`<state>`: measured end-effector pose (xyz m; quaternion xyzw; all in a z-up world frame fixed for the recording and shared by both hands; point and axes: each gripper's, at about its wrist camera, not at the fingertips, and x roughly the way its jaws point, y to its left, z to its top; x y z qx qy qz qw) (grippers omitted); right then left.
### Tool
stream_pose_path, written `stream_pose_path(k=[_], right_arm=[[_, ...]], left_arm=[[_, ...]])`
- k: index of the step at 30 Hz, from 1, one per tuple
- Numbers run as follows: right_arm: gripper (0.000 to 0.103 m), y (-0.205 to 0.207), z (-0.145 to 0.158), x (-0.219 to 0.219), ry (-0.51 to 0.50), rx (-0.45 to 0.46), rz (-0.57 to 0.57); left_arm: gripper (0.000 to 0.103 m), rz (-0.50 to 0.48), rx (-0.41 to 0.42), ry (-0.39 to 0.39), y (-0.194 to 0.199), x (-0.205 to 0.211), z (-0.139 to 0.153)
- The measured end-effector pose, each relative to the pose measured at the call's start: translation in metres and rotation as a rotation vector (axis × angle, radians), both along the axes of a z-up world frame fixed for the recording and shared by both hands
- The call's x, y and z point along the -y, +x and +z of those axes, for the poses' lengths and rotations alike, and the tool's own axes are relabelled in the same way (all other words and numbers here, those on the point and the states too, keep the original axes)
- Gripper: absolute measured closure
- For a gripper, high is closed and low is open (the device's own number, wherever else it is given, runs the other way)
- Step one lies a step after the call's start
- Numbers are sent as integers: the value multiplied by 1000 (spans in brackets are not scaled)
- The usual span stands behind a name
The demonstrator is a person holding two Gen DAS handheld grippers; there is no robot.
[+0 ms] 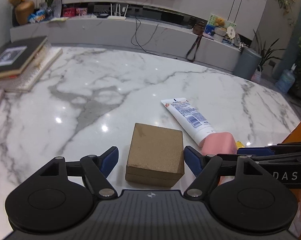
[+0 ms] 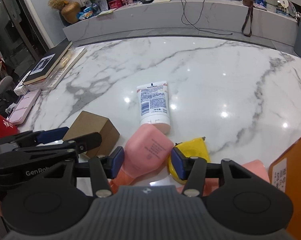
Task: Organize rigid objects
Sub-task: 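Grasp the brown cardboard cube box with the left gripper, then grasp the pink lotion bottle by its pump with the right gripper while the left holds the cube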
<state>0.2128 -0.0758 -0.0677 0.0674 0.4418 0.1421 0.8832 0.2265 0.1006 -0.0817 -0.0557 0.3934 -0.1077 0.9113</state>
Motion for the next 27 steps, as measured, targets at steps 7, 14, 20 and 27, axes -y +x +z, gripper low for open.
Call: stream_pose_path(k=[7,14,20,27], right_arm=[[50,4,-5,-4,46,-5,-2],[66,7,-11,-9,114,-31,-12],[58,-3,-14,-18,63,-20,-35],[73,-20,-25,-33,18,7,-37]], left_arm=[[30,9,-48,19,-2,1,-7],[31,69,-60,45,-16,-6,-5],[32,180,-101,85,-37,-13,-1],[34,224,-109,76,-44,-20,-2]])
